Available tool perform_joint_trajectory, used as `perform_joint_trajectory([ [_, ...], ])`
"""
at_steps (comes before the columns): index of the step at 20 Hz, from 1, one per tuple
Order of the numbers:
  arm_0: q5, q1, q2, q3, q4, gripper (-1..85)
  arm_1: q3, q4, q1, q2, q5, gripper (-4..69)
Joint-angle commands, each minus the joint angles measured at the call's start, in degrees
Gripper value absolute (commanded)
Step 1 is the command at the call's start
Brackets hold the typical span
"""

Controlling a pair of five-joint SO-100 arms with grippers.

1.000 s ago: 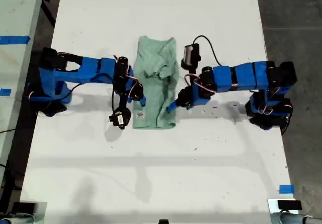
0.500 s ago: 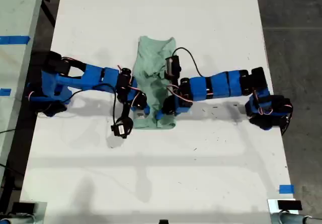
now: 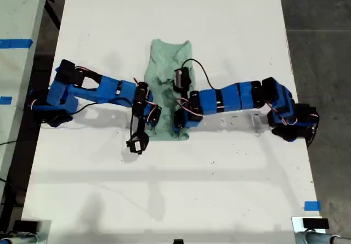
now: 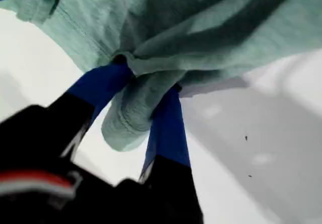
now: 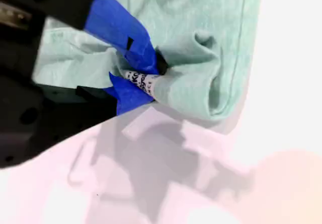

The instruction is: Fold tshirt

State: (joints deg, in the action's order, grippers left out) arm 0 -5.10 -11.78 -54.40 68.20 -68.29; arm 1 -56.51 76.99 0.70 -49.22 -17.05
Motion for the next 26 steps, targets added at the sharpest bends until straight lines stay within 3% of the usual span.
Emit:
perform_joint_trajectory([
  [1,0.5,0.9,0.0,0.1,0.7,0.0,0.3,0.0,0.2,1.7,-0.1,2.9],
  [6,-1.3,-0.7,-3.1,-2.3,0.1,0.0,0.4,0.4,-2.1,-2.8,-2.3,-2.1],
  [13,-6.7,-5.9,-3.7,-20.3,-10.1,0.0,2.0,3.0,-7.6,-14.6,-3.8,-2.1],
  [22,-8.5,-14.0,-13.1,-22.5,-9.9,0.0,7.3,6.2,-17.5,-24.4,-0.5,-2.1],
  [26,-10.5,-13.4,-18.3,-21.4,-10.3,0.0,5.5,7.3,-14.7,-27.9,-1.9,-2.1],
])
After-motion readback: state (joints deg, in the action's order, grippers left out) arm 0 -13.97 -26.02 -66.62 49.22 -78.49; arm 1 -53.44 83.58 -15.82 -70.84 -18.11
